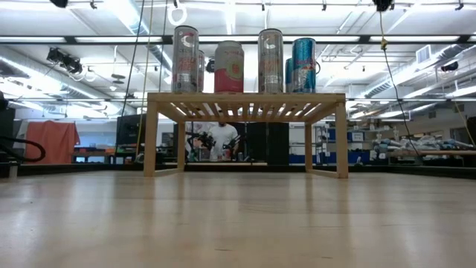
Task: Place canned beverage on shelf
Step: Return to Home Position
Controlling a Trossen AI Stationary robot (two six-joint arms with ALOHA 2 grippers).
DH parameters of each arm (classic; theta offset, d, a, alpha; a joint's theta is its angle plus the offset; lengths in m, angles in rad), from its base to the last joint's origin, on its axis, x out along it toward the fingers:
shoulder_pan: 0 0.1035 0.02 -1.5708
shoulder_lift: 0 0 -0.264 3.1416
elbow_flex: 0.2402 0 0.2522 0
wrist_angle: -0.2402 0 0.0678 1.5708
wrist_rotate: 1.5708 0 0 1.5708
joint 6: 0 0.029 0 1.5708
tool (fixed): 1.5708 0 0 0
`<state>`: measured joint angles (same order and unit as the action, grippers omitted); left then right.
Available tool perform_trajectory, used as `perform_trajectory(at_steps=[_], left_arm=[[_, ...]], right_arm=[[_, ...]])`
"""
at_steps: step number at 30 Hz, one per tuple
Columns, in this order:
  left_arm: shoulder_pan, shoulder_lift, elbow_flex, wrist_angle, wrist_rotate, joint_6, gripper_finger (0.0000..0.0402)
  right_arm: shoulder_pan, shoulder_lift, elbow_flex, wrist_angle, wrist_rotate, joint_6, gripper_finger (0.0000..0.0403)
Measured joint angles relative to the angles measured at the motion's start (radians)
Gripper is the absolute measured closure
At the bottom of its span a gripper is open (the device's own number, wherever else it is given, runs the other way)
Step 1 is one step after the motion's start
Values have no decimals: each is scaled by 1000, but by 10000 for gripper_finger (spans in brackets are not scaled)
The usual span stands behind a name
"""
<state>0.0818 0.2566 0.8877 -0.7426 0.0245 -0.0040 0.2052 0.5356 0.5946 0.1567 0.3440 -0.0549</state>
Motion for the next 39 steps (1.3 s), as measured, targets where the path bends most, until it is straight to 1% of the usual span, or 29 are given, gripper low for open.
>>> perform_trajectory(at_steps=[4, 8, 11, 15, 20, 27, 32, 39], left_arm=[[0, -104, -179, 187, 20, -11, 95], [0, -162, -321, 292, 20, -4, 95], [0, -174, -409, 364, 20, -3, 95], [-1, -174, -505, 413, 20, 16, 95], [-1, -174, -617, 550, 16, 11, 95], [-1, -174, -701, 602, 15, 16, 95], [-1, -174, -736, 618, 10, 35, 95], [-1, -174, -786, 623, -11, -16, 95]], right_arm=[[23, -45, -140, 115, -35, 1, 50], [43, -60, -252, 218, -84, 2, 50], [55, -60, -326, 291, -103, 0, 50], [68, -60, -431, 377, -103, 1, 50], [81, -59, -575, 556, -104, 0, 50], [88, -56, -588, 520, -105, -9, 50], [88, -55, -588, 500, -105, -26, 50], [88, -49, -588, 475, -105, -5, 50]])
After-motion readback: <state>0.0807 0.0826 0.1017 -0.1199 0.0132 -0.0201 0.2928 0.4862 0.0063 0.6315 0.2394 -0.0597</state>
